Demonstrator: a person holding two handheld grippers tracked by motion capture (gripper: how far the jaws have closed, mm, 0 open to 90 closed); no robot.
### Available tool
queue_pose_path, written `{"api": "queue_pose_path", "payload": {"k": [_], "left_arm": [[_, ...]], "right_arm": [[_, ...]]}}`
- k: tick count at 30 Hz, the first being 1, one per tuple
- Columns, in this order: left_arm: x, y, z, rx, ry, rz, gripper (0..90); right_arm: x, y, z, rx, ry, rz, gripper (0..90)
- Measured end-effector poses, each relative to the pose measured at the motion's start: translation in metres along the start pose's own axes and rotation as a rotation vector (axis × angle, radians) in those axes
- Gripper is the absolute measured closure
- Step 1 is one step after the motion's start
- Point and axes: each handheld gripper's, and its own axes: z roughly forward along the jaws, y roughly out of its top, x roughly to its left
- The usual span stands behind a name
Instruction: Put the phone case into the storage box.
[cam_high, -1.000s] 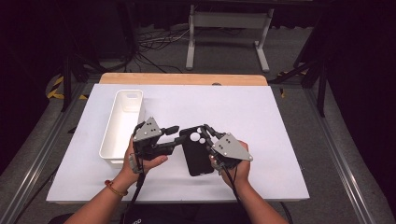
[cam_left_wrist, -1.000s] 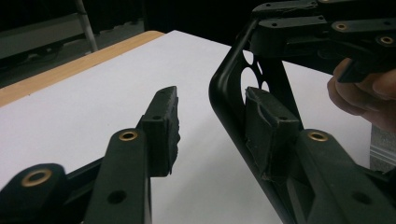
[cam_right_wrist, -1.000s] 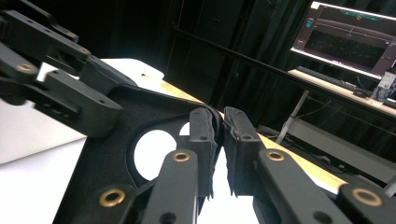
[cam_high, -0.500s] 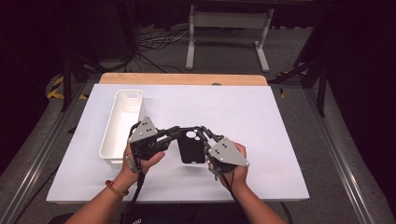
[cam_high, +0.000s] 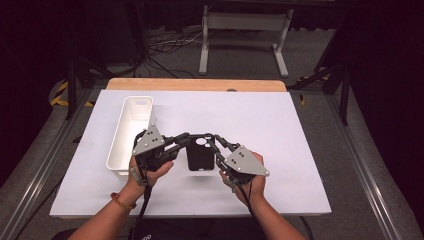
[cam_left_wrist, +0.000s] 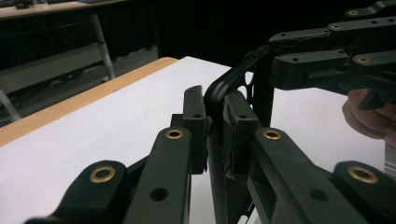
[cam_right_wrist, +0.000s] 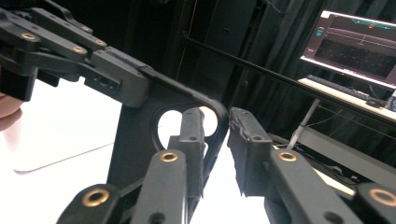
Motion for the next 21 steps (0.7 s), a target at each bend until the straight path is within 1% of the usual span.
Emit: {"api": "queue_pose_path", "payload": {"k": [3, 5, 11, 13, 15, 19, 21], "left_arm": [[0.002, 0.002, -0.003, -0.004, 0.008, 0.003, 82.0], [0.003, 0.002, -0.005, -0.015, 0.012, 0.002, 82.0], [0.005, 0.005, -0.009, -0.018, 0.016, 0.004, 82.0], [0.005, 0.005, -0.010, -0.022, 0.020, 0.004, 82.1], [0.005, 0.006, -0.011, -0.025, 0.026, 0.010, 82.0], [0.007, 0.006, -0.012, -0.026, 0.025, 0.007, 82.1], [0.008, 0.007, -0.013, -0.025, 0.027, 0.007, 82.0]], "right_arm": [[-0.001, 0.001, 0.000, 0.004, -0.001, 0.008, 67.9], [-0.003, 0.000, -0.001, 0.012, -0.004, 0.013, 66.0], [-0.015, -0.011, -0.007, 0.058, -0.004, 0.072, 59.6], [-0.017, -0.015, -0.009, 0.075, -0.006, 0.056, 56.4], [-0.020, -0.021, -0.012, 0.085, 0.007, 0.046, 53.6], [-0.023, -0.030, -0.018, 0.100, 0.004, 0.041, 50.1], [-0.024, -0.034, -0.021, 0.112, -0.002, 0.026, 48.1]]}}
